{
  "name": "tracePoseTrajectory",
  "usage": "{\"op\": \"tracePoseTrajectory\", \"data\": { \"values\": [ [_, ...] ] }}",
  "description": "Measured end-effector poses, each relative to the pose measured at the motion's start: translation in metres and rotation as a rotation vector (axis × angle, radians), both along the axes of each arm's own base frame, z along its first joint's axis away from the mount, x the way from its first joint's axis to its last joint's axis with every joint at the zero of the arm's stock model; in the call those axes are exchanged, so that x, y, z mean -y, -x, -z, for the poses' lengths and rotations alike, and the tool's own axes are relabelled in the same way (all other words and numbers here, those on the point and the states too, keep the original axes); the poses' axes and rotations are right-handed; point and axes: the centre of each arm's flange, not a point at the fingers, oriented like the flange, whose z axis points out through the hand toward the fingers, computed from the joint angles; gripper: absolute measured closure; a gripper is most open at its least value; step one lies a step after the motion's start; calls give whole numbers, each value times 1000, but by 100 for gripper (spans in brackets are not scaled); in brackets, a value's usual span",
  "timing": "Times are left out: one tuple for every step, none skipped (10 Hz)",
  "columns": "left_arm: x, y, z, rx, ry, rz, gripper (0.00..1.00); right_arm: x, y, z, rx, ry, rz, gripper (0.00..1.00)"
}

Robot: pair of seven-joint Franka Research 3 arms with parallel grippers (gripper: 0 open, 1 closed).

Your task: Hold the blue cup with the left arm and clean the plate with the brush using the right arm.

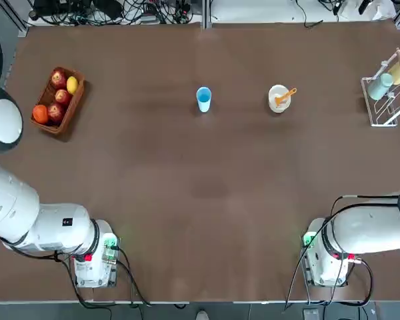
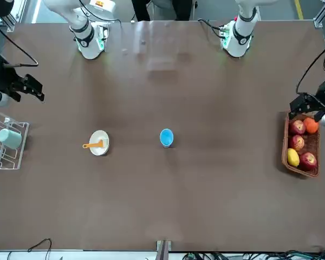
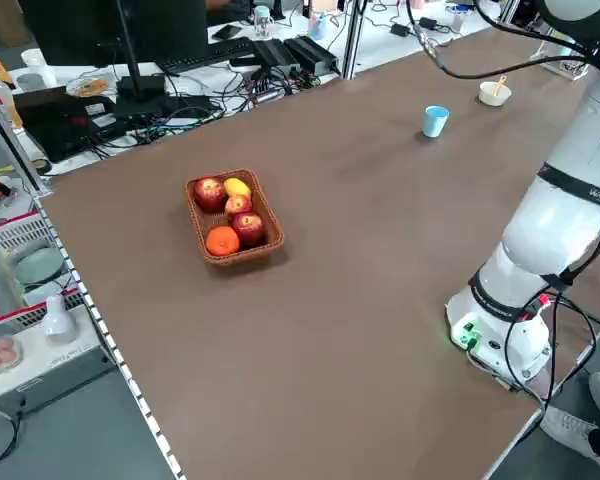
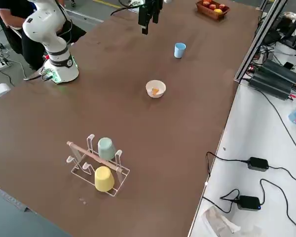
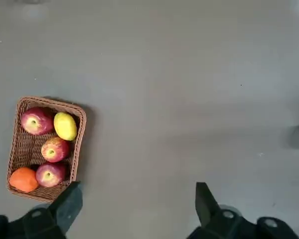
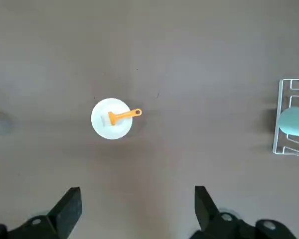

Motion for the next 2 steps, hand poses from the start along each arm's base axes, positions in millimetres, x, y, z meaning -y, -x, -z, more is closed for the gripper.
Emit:
{"op": "tracePoseTrajectory", "data": {
  "values": [
    [0, 0, -1, 0, 0, 1, 0, 0, 0, 0, 0, 0, -1, 0],
    [1, 0, 0, -2, 0, 2, 0, 0, 0, 0, -1, 0, -1, 0]
  ]
}}
